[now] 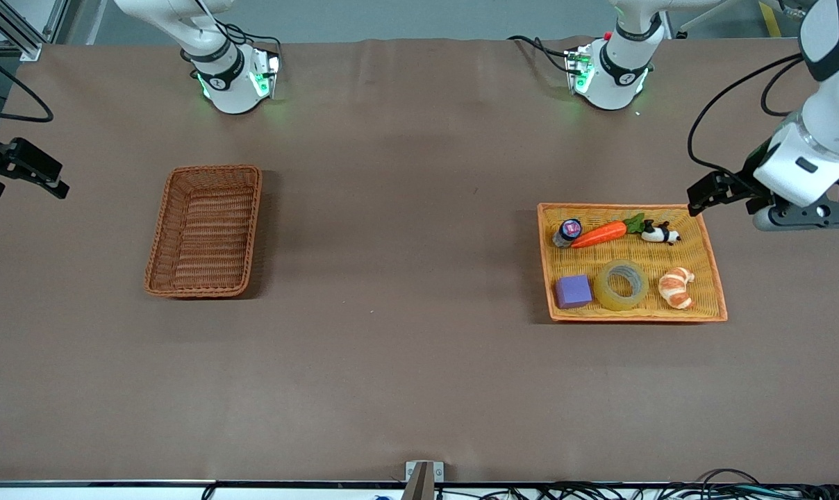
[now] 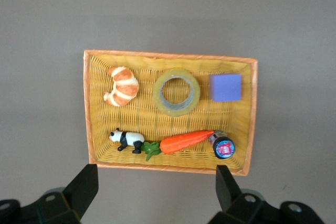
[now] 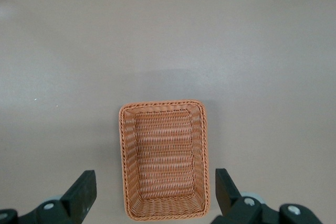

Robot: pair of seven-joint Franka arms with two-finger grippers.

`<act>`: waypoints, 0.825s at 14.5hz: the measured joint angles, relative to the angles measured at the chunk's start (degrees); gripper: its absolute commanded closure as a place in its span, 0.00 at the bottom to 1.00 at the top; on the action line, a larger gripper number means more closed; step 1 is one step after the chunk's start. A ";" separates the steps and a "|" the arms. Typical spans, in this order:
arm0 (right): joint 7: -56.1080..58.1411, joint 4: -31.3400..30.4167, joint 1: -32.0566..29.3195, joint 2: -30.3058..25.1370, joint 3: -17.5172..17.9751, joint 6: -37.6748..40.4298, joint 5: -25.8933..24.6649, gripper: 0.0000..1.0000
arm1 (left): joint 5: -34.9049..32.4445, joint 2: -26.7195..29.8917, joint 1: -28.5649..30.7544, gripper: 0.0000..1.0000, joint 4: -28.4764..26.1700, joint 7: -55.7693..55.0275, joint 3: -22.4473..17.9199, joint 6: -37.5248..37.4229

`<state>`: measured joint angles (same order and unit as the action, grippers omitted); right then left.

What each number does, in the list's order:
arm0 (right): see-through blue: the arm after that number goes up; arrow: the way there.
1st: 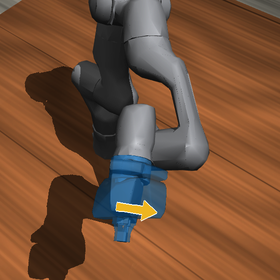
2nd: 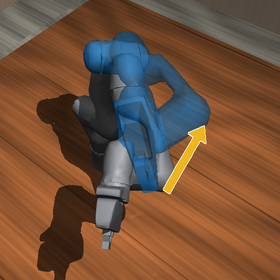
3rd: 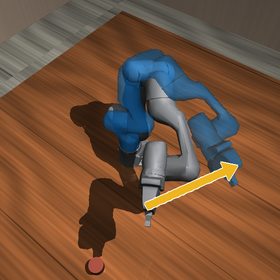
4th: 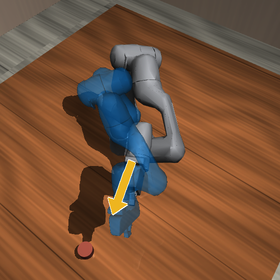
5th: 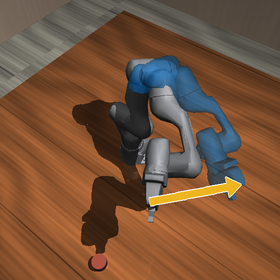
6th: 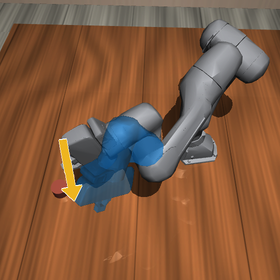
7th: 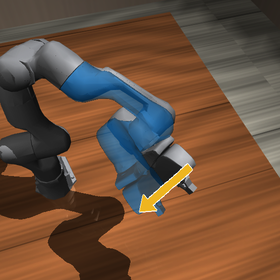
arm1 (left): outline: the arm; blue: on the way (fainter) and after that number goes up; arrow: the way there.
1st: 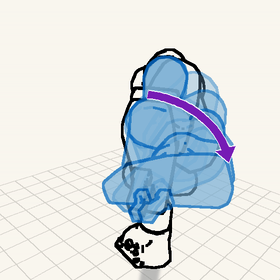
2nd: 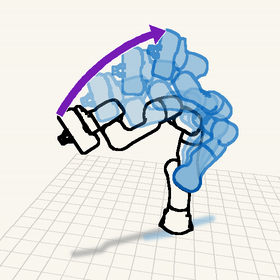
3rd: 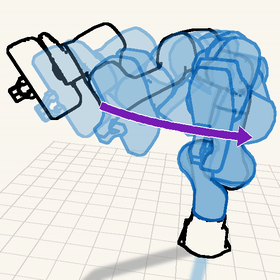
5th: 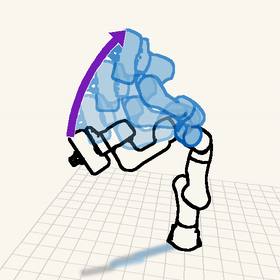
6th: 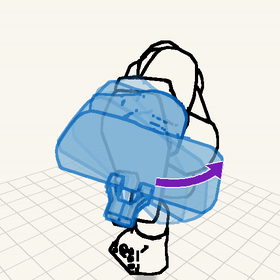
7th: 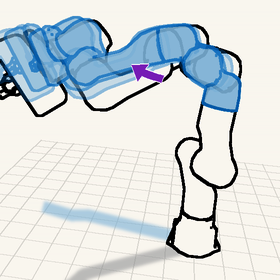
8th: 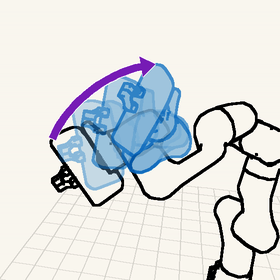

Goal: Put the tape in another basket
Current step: 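Lower the left gripper toward the yellow tape roll in the tray, then grasp the yellow tape roll by its rim with the left gripper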

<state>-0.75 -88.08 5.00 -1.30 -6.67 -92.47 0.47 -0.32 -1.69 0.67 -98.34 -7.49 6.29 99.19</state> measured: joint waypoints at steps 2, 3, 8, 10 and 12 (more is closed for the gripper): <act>0.00 -0.01 0.00 0.00 0.00 0.01 0.00 0.00 | -0.01 -2.61 1.75 0.00 -1.92 2.14 -0.04 3.72; 0.00 -0.01 0.00 0.00 0.00 0.03 0.00 0.00 | -0.01 -4.09 2.63 0.00 -3.62 3.27 -0.05 6.59; 0.00 -0.03 -0.01 0.00 -0.06 0.08 0.00 0.00 | -0.01 -12.63 3.64 0.00 -11.79 4.55 0.05 21.97; 0.00 -0.04 -0.01 0.00 -0.09 0.12 0.00 0.00 | -0.01 -15.69 3.44 0.00 -13.43 4.55 0.20 26.02; 0.00 -0.04 -0.01 0.00 -0.09 0.12 0.00 0.00 | -0.01 -18.59 3.28 0.01 -14.59 4.55 0.28 30.17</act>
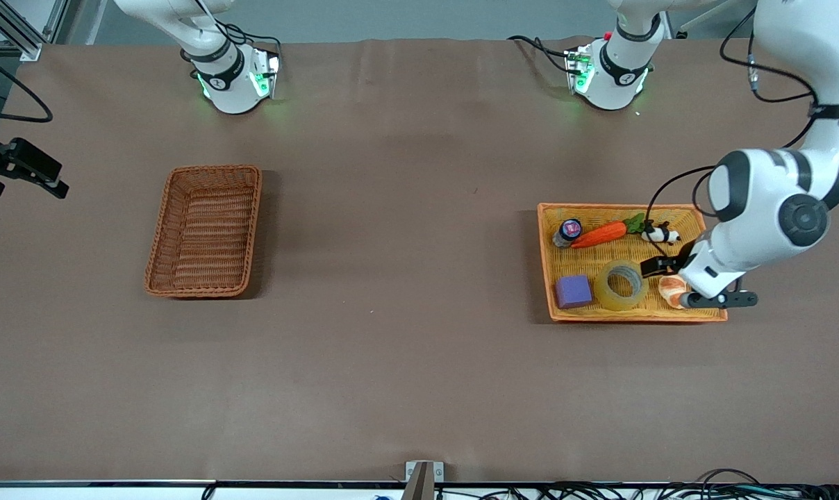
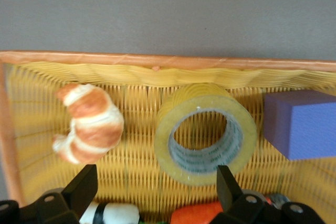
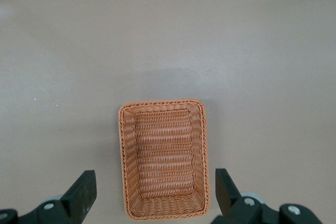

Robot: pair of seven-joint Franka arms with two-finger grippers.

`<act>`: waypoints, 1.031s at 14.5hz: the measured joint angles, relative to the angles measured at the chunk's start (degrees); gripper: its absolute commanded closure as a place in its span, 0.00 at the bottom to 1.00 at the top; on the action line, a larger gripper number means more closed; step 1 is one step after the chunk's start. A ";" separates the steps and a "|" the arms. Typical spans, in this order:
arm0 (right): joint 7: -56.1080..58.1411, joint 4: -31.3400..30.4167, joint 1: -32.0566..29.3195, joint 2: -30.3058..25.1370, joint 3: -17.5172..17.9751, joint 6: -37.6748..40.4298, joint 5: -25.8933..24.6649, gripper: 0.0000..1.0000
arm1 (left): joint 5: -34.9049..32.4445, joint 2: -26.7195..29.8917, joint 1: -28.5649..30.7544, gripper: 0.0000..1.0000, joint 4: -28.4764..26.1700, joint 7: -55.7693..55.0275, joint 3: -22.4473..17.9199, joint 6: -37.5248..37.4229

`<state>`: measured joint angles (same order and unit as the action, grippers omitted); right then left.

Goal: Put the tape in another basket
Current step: 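Grasp the yellow tape roll by its rim with the left gripper, then lift the tape roll and carry it toward the table middle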

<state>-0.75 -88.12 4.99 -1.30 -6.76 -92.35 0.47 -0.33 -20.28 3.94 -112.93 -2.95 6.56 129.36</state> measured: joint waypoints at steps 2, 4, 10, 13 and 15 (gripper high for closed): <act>0.00 0.00 0.00 0.00 0.00 0.00 0.00 0.00 | 0.00 -2.84 -0.11 0.02 -0.37 0.00 0.04 4.07; 0.00 0.00 0.00 0.00 -0.01 0.00 0.00 0.00 | 0.00 -5.22 -0.17 0.05 -0.39 0.00 0.06 6.69; 0.00 -0.01 -0.01 0.00 -0.04 0.02 0.00 0.00 | 0.00 -9.94 -0.21 0.87 -0.86 0.01 0.08 13.13; -0.01 -0.01 -0.01 0.00 -0.05 0.02 0.00 0.00 | -0.03 -9.89 -0.22 1.00 -0.91 0.01 0.12 13.28; -0.02 -0.01 -0.02 0.00 -0.10 0.03 0.00 0.00 | -0.07 -9.20 -0.24 1.00 -0.96 0.00 0.30 13.27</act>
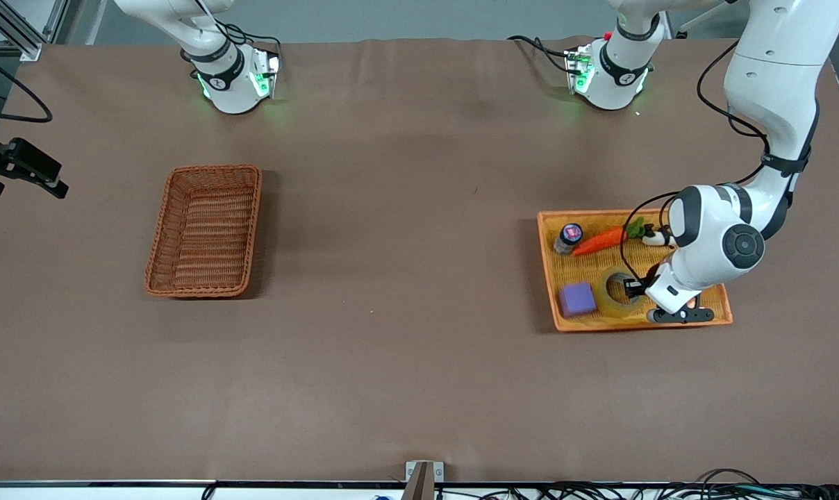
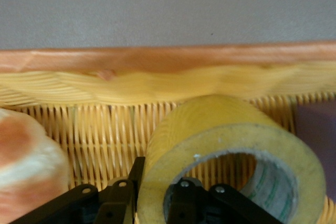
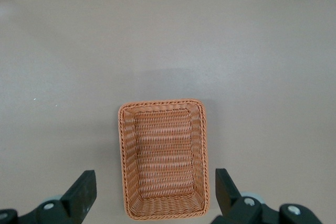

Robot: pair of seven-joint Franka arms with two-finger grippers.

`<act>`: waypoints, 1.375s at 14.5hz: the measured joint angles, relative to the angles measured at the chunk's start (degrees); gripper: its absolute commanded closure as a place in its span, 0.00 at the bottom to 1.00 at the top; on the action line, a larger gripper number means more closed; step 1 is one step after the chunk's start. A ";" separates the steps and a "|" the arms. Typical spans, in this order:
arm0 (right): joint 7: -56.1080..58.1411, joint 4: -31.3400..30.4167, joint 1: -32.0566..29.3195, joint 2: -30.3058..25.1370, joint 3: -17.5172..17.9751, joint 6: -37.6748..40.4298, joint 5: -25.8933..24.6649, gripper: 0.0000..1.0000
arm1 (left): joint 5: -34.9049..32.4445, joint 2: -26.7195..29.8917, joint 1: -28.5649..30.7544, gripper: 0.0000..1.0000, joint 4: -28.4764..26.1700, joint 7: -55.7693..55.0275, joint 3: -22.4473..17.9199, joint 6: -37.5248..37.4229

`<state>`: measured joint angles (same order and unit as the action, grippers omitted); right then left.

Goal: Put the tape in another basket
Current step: 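Lift the tape roll and carry it toward the table middle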

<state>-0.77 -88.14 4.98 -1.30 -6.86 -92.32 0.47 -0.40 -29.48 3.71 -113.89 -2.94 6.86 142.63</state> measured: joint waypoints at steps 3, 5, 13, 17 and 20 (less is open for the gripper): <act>0.00 -0.01 -0.01 0.00 -0.07 0.00 0.00 0.00 | -0.06 3.94 0.01 1.00 -0.06 0.00 0.62 -3.77; -0.01 -0.01 -0.03 0.00 -0.13 0.01 0.00 0.00 | -0.06 8.20 0.00 1.00 0.31 -0.02 1.96 -10.01; -0.02 -0.04 -0.24 0.00 -0.33 0.00 0.00 0.00 | -0.07 4.00 -10.70 0.99 16.48 -20.00 10.43 -26.07; -0.05 -0.04 -0.63 0.00 -0.36 0.01 0.00 0.00 | -0.07 -10.98 -22.00 0.97 31.19 -30.61 10.39 -25.69; -0.05 -0.03 -0.88 0.00 -0.34 0.01 0.02 0.00 | -0.07 -18.99 -28.95 0.95 40.24 -32.74 10.06 -24.53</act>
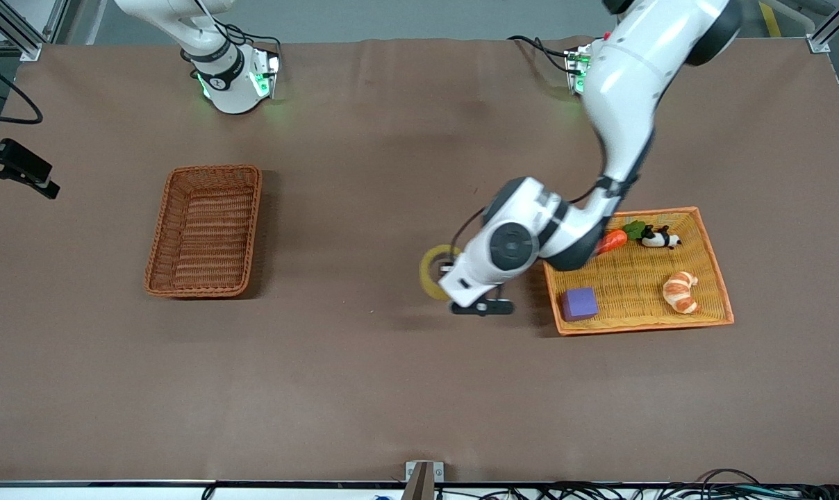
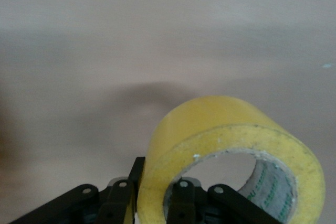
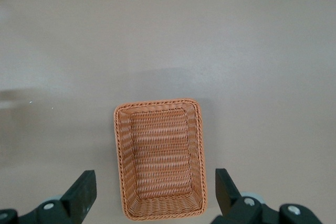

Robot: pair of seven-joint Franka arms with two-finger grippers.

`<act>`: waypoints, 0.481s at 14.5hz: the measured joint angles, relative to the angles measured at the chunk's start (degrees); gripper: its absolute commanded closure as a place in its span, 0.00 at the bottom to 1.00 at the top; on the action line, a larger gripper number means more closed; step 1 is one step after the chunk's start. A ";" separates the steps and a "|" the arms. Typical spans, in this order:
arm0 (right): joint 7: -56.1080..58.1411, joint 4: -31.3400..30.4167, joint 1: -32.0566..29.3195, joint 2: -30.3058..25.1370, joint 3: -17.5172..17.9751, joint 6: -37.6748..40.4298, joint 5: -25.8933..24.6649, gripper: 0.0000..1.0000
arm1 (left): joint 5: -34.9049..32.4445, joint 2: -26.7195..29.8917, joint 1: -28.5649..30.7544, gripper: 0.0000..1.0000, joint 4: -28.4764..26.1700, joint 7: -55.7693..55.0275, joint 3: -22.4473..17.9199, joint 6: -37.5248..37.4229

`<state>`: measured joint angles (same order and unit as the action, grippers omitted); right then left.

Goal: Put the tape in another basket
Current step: 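Lift the tape roll and carry it toward the table middle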

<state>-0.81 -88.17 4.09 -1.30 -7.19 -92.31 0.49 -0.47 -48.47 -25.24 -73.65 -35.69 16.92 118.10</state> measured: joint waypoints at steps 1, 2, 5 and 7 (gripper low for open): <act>0.00 0.00 0.01 0.00 0.09 0.00 0.15 0.00 | 0.00 -1.75 -1.99 0.94 1.86 -0.88 -0.04 1.30; 0.01 0.00 0.03 0.00 0.35 0.00 0.37 0.00 | 0.00 -3.22 -3.73 0.94 3.17 -1.88 -0.03 3.19; 0.01 -0.07 0.37 0.33 1.82 -0.10 0.47 0.00 | 0.00 -6.89 -7.90 0.77 5.62 -4.16 -0.02 7.73; 0.01 -0.14 1.12 1.33 2.30 -0.32 0.47 0.00 | 0.00 -8.39 -10.02 0.42 6.43 -4.50 -0.03 9.35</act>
<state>-0.81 -88.32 5.22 0.03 -4.89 -92.63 0.96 -0.47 -56.86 -35.26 -67.23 -40.18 16.89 127.45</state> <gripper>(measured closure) 0.000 0.771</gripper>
